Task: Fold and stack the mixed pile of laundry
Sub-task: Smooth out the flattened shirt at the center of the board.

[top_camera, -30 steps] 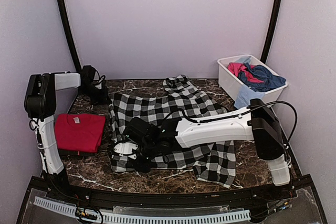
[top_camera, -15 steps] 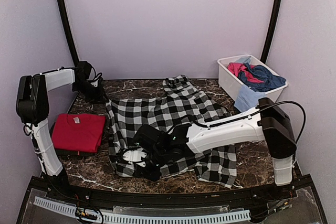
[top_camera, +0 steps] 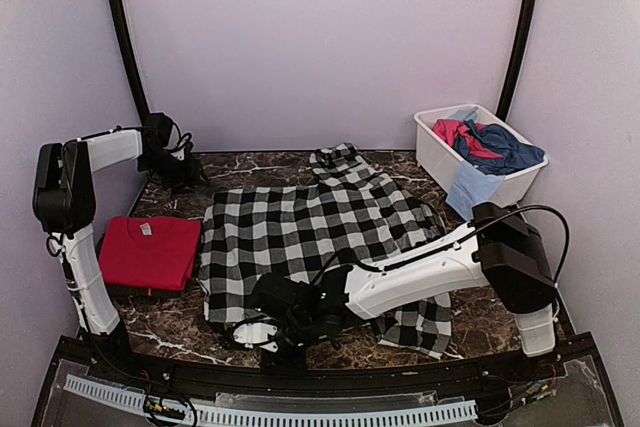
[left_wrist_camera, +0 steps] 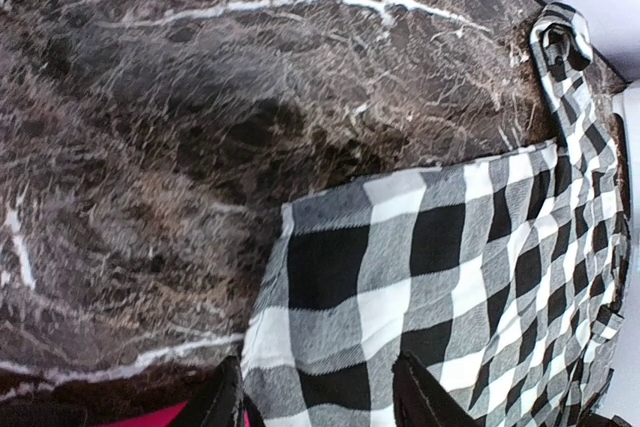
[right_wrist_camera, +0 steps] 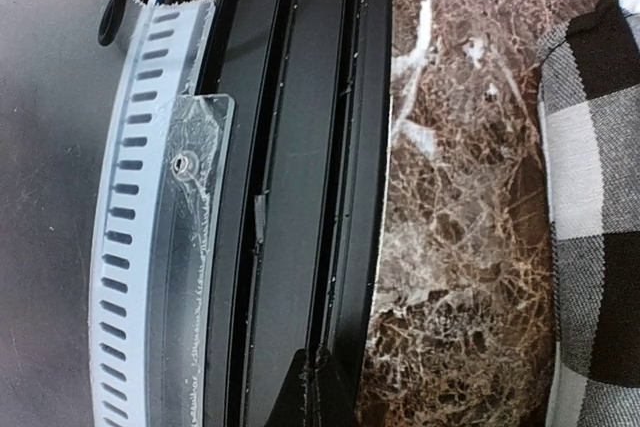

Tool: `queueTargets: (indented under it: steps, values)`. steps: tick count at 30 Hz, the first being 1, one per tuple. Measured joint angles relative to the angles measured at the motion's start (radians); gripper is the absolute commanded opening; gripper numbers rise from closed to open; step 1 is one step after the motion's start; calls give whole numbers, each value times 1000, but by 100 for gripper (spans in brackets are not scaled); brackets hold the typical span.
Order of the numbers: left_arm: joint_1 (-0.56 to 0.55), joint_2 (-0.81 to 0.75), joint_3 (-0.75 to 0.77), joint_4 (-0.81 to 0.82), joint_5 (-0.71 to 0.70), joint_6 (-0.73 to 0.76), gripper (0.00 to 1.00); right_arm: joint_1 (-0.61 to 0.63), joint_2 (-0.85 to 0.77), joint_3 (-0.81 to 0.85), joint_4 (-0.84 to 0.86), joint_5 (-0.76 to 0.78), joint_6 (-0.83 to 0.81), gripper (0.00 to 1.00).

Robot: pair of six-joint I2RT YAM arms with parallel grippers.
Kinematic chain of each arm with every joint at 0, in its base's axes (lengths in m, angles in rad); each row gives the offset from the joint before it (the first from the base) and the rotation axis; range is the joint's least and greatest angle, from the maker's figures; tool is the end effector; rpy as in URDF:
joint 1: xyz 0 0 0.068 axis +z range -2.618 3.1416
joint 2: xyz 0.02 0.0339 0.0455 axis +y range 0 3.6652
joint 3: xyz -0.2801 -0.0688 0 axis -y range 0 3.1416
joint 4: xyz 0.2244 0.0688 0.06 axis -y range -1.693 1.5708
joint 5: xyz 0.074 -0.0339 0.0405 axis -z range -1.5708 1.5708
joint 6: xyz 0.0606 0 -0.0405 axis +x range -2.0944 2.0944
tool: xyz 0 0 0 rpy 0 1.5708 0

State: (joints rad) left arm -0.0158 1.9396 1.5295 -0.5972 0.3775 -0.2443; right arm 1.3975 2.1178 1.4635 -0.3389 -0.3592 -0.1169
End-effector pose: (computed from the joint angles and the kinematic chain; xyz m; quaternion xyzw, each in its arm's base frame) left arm 0.4199 -0.0290 0.2301 -0.0557 0.9433 -0.2141 0.2474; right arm 0.0569 0.4486 0.1542 -0.6848 0.6505 0.3047 0.1224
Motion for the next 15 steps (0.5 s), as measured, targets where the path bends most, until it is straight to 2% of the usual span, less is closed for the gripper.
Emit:
queueTargets:
  steps: [1, 3, 5, 7, 10, 15]
  values:
    - [0, 16, 17, 11, 13, -1, 50, 1, 2, 0, -4, 0, 0, 3]
    - [0, 55, 48, 32, 43, 1, 49, 2, -2, 0, -6, 1, 3, 18]
    - [0, 95, 81, 39, 68, 5, 49, 1, -13, 3, -10, 12, 10, 40]
    - [0, 124, 99, 46, 85, 7, 49, 0, -30, 16, -16, 26, 18, 49]
    - [0, 137, 101, 42, 100, 12, 49, -9, -35, 80, -24, 51, 21, 52]
    - [0, 136, 100, 42, 106, 24, 50, -23, 17, 275, -49, 121, 11, 54]
